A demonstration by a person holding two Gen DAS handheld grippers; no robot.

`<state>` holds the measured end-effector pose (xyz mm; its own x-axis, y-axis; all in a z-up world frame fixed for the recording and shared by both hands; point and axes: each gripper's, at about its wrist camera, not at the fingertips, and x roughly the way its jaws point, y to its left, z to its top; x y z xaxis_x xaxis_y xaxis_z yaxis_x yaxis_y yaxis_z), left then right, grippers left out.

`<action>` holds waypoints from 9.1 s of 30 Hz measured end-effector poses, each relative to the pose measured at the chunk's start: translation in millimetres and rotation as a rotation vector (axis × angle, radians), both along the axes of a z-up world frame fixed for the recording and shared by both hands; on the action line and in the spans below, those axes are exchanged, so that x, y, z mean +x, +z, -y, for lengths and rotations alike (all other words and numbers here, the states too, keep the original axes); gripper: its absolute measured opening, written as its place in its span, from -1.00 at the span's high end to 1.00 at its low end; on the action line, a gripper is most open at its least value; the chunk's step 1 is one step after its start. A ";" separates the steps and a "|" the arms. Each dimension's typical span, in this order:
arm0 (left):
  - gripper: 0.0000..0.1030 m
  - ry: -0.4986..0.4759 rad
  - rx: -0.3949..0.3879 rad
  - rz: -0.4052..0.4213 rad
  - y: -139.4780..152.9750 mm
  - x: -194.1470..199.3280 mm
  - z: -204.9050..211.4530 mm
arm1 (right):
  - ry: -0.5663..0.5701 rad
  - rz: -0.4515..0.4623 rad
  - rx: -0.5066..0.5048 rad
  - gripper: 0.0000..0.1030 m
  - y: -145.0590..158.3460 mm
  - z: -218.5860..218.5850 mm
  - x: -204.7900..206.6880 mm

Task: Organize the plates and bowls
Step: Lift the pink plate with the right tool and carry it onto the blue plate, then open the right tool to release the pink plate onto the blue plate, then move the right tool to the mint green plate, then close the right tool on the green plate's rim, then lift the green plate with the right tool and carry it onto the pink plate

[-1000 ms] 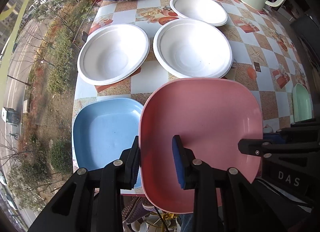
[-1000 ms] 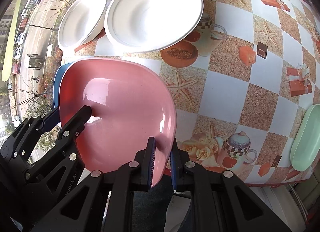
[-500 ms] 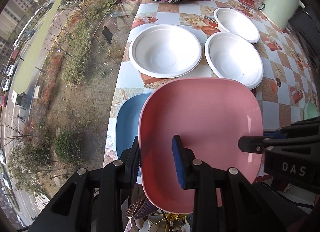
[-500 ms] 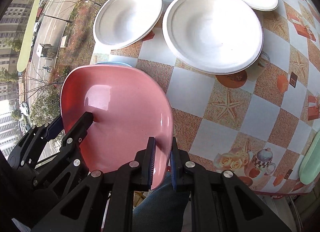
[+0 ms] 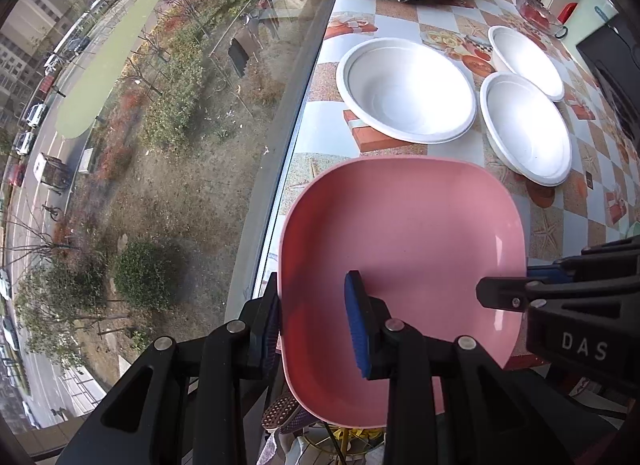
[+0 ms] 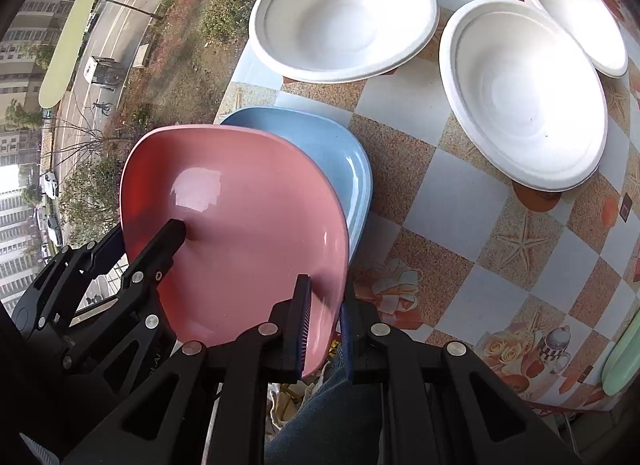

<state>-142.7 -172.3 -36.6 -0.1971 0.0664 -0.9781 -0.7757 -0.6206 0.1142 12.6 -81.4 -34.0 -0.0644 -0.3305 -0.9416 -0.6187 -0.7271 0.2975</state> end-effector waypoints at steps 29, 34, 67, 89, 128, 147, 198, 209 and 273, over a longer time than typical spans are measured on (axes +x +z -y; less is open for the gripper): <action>-0.51 -0.144 0.008 -0.062 -12.5 -2.8 -21.1 | -0.031 0.036 0.033 0.29 -19.8 -15.1 12.9; -0.65 -0.072 0.051 0.012 0.8 -8.6 -21.6 | -0.079 0.016 0.011 -0.63 -19.9 -28.5 27.5; -0.99 -0.712 -0.090 0.203 10.2 211.0 -217.8 | -0.719 0.076 0.112 -0.99 33.2 -156.7 348.5; -0.99 -0.610 -0.100 0.328 -21.6 323.6 -334.0 | -0.834 0.251 0.190 -0.99 -12.9 -220.5 475.4; -0.98 -0.365 0.067 0.175 -79.8 338.4 -341.9 | -0.596 0.179 0.279 -0.70 -46.6 -256.1 434.1; 0.06 -0.414 0.088 0.196 -50.8 316.8 -299.0 | -0.458 0.139 0.195 0.58 -39.6 -211.1 335.5; 0.09 -0.276 0.136 0.195 -60.1 188.3 -179.4 | -0.311 0.249 0.129 0.57 -59.1 -151.3 174.0; 0.08 -0.244 0.176 0.153 -58.8 194.1 -167.9 | -0.370 0.178 0.163 0.57 -53.5 -146.5 181.7; 0.12 -0.089 0.063 0.090 17.8 64.9 -51.5 | -0.126 -0.004 0.072 0.57 15.9 -41.0 -10.0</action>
<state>-77.8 -120.8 -18.7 -0.0993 0.1415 -0.9849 -0.8332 -0.5529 0.0046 2.6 -40.4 -18.1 -0.1048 -0.2515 -0.9622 -0.7054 -0.6632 0.2502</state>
